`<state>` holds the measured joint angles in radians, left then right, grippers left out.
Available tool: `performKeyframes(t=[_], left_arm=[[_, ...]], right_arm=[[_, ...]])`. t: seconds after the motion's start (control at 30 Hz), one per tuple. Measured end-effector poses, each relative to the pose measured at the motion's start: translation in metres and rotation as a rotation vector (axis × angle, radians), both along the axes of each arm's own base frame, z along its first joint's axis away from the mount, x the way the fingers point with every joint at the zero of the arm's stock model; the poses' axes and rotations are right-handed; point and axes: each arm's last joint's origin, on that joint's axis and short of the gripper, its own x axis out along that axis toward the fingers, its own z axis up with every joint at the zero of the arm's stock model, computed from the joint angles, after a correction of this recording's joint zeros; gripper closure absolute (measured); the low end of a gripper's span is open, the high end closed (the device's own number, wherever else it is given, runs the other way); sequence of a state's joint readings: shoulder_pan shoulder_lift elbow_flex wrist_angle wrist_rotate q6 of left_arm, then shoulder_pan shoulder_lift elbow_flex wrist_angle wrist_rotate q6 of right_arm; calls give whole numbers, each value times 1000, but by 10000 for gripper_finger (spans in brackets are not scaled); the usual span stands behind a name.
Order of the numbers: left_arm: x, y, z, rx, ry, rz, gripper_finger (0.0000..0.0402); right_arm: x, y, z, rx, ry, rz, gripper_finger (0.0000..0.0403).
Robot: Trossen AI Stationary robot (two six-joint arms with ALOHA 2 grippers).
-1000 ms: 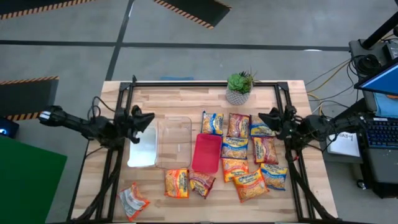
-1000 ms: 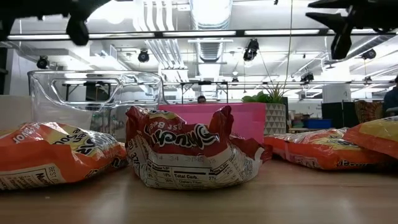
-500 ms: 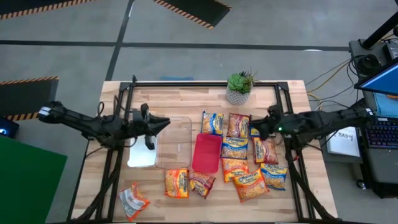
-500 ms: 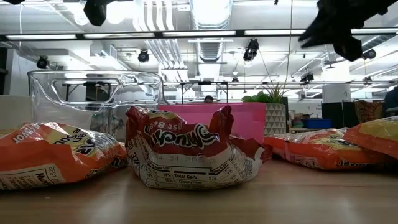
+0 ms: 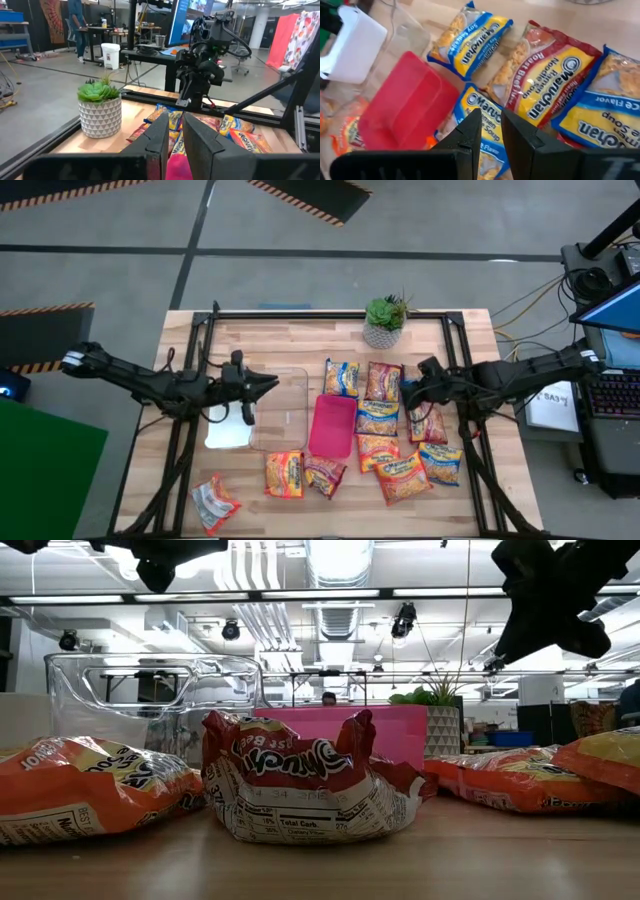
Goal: Sort Maruchan noodles
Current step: Put the red noodle pack into the transparent bin
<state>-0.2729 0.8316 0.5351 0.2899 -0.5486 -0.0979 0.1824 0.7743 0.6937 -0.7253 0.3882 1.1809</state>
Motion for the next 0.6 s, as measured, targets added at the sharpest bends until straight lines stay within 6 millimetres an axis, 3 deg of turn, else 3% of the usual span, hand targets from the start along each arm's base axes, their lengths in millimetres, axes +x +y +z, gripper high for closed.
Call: performKeyframes(t=[0.23,0.43,0.6], left_arm=[[-1,1,4,18,-9,38,364],[-3,2,11,52,-20,46,364],[-3,2,5,62,31,45,364]], right_arm=[[0,-1,0,-2,-2,-22,322],[3,-1,-3,10,12,-43,244],[10,-3,-12,23,55,-96,179]])
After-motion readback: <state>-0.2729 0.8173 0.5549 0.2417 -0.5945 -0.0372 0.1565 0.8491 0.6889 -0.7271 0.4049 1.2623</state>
